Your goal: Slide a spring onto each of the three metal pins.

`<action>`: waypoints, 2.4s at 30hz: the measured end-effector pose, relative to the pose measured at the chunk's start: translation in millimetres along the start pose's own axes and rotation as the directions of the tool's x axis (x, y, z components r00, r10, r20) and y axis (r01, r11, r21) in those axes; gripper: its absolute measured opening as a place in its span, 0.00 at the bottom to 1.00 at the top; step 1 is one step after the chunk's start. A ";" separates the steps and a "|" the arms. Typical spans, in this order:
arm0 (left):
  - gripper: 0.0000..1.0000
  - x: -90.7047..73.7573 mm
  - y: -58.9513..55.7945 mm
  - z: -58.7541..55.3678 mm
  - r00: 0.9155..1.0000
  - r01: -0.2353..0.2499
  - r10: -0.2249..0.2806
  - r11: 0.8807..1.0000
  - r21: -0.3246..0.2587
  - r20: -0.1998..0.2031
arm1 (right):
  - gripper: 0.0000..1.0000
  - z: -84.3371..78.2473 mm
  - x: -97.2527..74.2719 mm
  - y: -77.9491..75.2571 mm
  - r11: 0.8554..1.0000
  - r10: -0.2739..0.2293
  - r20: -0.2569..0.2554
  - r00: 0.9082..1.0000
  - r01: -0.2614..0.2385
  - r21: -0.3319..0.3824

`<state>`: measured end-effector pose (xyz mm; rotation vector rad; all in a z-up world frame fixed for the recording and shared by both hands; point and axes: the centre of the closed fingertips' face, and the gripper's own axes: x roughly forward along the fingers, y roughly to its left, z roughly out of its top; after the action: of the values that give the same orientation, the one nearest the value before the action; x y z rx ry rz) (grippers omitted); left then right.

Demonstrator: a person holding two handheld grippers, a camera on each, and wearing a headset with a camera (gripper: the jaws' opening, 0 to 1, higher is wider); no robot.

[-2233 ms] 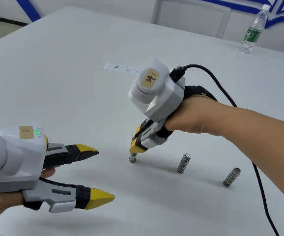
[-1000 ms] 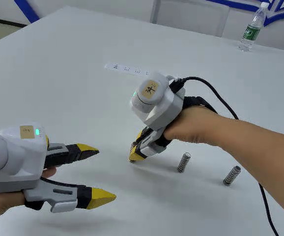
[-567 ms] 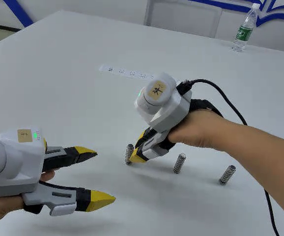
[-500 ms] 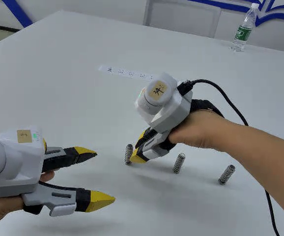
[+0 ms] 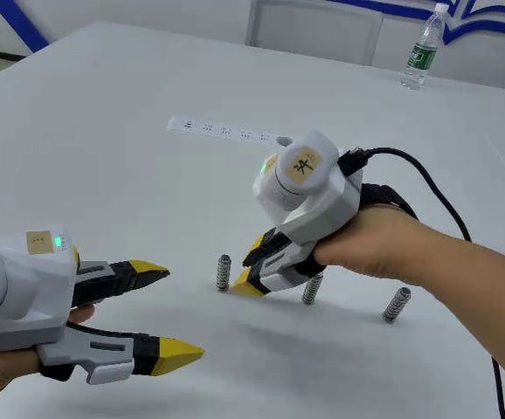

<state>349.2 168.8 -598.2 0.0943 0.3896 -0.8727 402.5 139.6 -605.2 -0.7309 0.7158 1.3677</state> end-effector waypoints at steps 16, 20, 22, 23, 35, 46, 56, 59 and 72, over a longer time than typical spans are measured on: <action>0.67 4.6 -1.4 3.4 1.000 0.009 -0.010 1.000 0.008 0.004 | 0.23 -4.2 -21.3 19.5 1.000 -0.016 0.066 0.998 0.014 0.024; 0.68 4.5 -1.6 4.3 1.000 0.010 -0.010 1.000 0.012 0.004 | 0.23 -6.9 -26.6 21.9 0.999 -0.024 0.080 0.996 0.021 0.036; 0.68 4.7 -1.9 4.5 1.000 0.009 -0.010 1.000 0.011 0.004 | 0.23 -8.4 -29.0 22.8 0.999 -0.029 0.089 0.996 0.025 0.046; 0.68 4.8 -2.1 4.8 1.000 0.010 -0.010 1.000 0.012 0.004 | 0.24 -9.5 -29.8 23.2 0.998 -0.030 0.091 0.995 0.025 0.050; 0.70 6.7 -5.7 8.1 1.000 0.012 -0.012 1.000 0.015 0.008 | 0.24 -25.8 -45.2 28.1 0.993 -0.058 0.125 0.990 0.045 0.107; 0.71 8.1 -7.5 10.2 1.000 0.016 -0.016 1.000 0.015 0.006 | 0.24 -53.5 -61.9 25.5 0.981 -0.109 0.134 0.985 0.086 0.171; 0.72 8.5 -10.7 10.0 1.000 0.024 -0.024 1.000 0.015 0.004 | 0.24 -76.8 -81.8 20.3 0.963 -0.162 0.147 0.976 0.124 0.237; 0.72 7.6 -10.7 9.6 1.000 0.023 -0.023 1.000 0.013 0.002 | 0.25 -84.8 -87.1 19.8 0.958 -0.177 0.150 0.973 0.136 0.251; 0.73 9.6 -12.5 10.2 1.000 0.028 -0.028 1.000 0.011 0.002 | 0.28 -127.7 -105.3 18.4 0.918 -0.248 0.151 0.957 0.182 0.352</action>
<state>348.3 151.3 -591.4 0.0985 0.3845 -0.9023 373.4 -24.2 -596.9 -0.3859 0.6691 1.0614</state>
